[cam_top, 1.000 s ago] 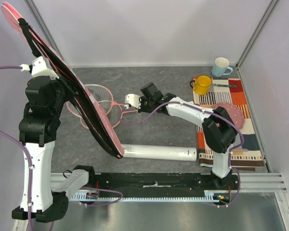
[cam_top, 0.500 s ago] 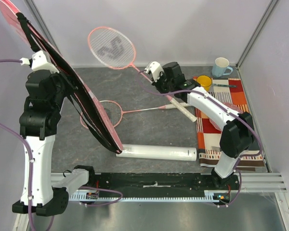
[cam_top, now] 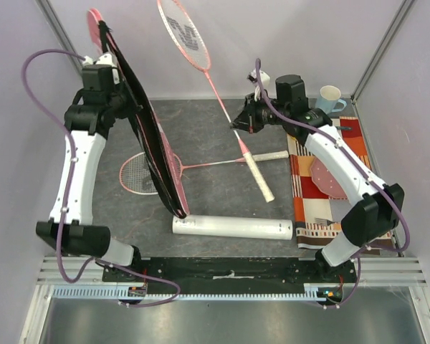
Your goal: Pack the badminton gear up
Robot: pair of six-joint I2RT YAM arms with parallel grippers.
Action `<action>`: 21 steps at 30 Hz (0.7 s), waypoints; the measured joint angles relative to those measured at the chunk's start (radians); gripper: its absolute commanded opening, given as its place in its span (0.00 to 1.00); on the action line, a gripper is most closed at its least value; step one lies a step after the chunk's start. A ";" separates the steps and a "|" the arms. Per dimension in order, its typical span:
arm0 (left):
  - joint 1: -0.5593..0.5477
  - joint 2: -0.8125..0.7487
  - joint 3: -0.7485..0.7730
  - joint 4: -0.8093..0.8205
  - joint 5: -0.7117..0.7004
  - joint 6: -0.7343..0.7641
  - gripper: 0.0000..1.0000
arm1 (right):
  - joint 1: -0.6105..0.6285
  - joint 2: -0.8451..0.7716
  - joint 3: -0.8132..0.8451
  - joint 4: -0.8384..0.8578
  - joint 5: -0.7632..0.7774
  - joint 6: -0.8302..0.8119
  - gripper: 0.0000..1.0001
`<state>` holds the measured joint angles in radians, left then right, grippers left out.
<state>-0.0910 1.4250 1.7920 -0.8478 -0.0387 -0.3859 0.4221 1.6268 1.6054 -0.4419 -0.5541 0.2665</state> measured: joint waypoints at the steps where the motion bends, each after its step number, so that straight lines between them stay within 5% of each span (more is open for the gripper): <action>1: 0.000 0.034 0.008 0.000 0.019 -0.004 0.02 | 0.002 -0.014 0.000 0.005 -0.053 0.043 0.00; 13: -0.016 0.356 -0.030 0.002 0.138 -0.080 0.02 | 0.020 -0.212 -0.280 0.541 -0.424 0.823 0.00; 21: -0.061 0.384 -0.153 0.113 0.189 -0.153 0.02 | 0.095 -0.211 -0.331 0.638 -0.493 1.037 0.00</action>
<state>-0.1520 1.8088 1.6386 -0.7353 0.1501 -0.5388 0.5175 1.4155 1.2747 0.1959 -1.0473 1.3033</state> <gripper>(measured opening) 0.126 0.029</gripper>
